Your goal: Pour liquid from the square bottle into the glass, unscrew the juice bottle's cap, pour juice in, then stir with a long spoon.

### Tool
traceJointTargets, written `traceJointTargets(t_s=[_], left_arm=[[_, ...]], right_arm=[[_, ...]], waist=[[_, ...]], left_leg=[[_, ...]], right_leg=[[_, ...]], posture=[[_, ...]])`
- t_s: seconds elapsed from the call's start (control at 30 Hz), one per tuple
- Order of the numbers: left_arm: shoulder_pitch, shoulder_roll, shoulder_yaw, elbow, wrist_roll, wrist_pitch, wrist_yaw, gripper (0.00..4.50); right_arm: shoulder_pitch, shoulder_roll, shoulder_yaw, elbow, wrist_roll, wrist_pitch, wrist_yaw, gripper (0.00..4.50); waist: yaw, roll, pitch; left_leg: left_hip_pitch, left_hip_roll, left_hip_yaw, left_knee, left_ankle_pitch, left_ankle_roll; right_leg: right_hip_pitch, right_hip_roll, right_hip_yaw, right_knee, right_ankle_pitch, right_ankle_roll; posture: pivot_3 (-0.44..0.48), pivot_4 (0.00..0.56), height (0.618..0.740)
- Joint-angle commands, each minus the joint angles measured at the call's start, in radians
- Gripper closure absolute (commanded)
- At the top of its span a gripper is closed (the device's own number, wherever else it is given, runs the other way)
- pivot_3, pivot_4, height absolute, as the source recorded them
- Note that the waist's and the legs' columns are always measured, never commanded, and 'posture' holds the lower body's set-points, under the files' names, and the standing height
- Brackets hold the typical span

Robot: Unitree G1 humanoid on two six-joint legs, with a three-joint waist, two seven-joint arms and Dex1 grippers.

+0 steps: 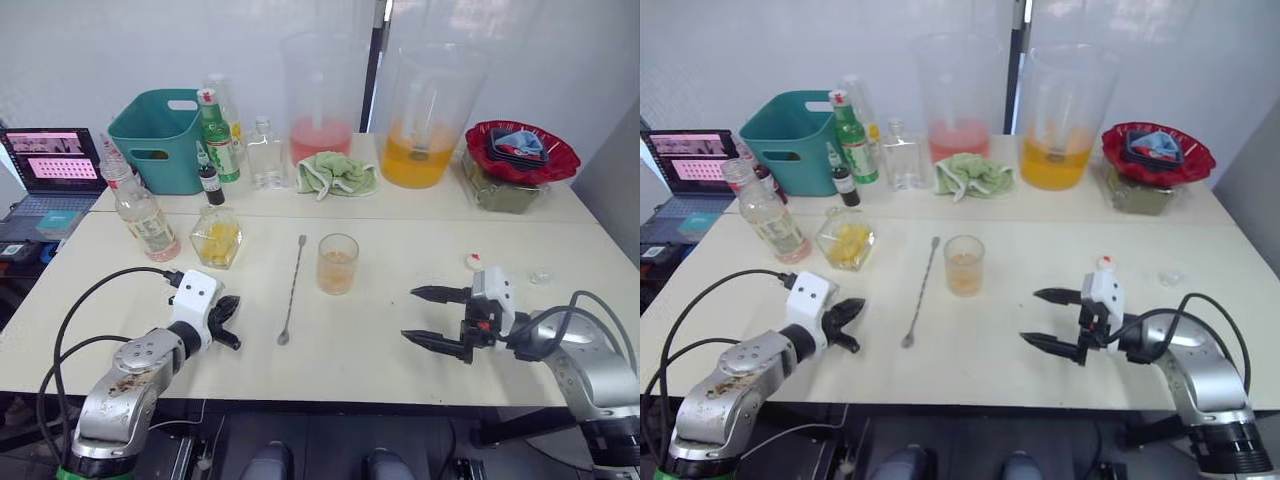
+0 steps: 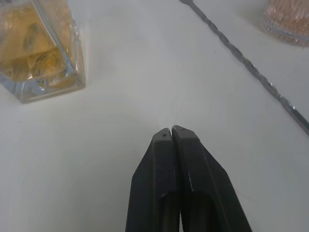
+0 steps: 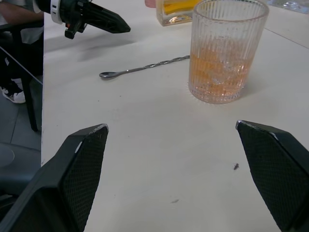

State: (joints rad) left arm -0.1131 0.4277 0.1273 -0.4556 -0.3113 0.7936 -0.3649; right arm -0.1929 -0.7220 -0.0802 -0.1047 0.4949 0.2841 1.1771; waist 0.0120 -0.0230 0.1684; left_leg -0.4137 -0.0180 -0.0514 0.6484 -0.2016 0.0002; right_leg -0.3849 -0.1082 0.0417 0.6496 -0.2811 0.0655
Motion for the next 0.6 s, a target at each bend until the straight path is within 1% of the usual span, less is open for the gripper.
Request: traceJointTargets(t_s=[0.03,0.1,0.3,0.4,0.57,0.6], left_arm=[[-0.055,-0.084,-0.027,-0.067,-0.026,0.057,0.077,3.01],[-0.074,-0.146,-0.064,-0.072,-0.017,0.094,0.125,2.29],[-0.103,-0.233,-0.214,0.017,0.092,0.122,0.237,0.31],[-0.122,-0.222,-0.313,0.069,0.188,0.153,0.294,0.31],[-0.123,-0.285,-0.341,0.106,0.221,0.214,0.343,0.31],[-0.121,-0.299,-0.336,0.108,0.222,0.224,0.352,0.57]], right_arm=[[-0.006,-0.002,-0.012,-0.008,-0.005,-0.032,0.000,0.00],[0.002,-0.005,-0.016,-0.014,-0.008,-0.035,-0.003,0.00],[0.023,-0.015,-0.034,-0.031,-0.013,-0.037,-0.019,0.00],[0.038,-0.021,-0.040,-0.050,-0.012,-0.033,-0.027,0.00],[0.055,-0.049,-0.058,-0.084,-0.002,-0.013,-0.033,0.00],[0.055,-0.054,-0.061,-0.086,-0.001,-0.010,-0.033,0.00]], waist=[[0.001,0.000,0.000],[0.000,0.000,0.000],[-0.001,0.000,0.000],[0.000,0.000,0.000],[0.003,0.000,-0.001],[0.003,0.000,-0.001]], left_leg=[[0.000,0.000,0.000,0.001,0.000,0.000],[-0.001,0.000,0.000,0.001,0.000,0.000],[-0.001,0.000,0.000,0.000,0.000,0.000],[0.000,0.000,0.001,0.000,0.000,0.000],[0.000,-0.001,0.000,0.001,0.000,0.000],[0.001,-0.001,0.000,0.001,0.000,0.000]], right_leg=[[0.000,0.000,0.000,0.000,0.000,0.000],[0.000,0.000,0.000,0.000,0.000,0.000],[-0.001,0.000,0.001,0.001,0.000,0.000],[0.000,0.000,0.001,0.001,0.000,0.000],[0.001,0.000,0.000,0.001,0.000,0.000],[0.001,0.000,0.000,0.001,0.000,0.000]], posture=[[0.000,0.150,0.740],[0.000,0.150,0.740],[0.000,0.150,0.740],[0.000,0.150,0.740],[0.000,0.150,0.740],[0.000,0.150,0.740]])
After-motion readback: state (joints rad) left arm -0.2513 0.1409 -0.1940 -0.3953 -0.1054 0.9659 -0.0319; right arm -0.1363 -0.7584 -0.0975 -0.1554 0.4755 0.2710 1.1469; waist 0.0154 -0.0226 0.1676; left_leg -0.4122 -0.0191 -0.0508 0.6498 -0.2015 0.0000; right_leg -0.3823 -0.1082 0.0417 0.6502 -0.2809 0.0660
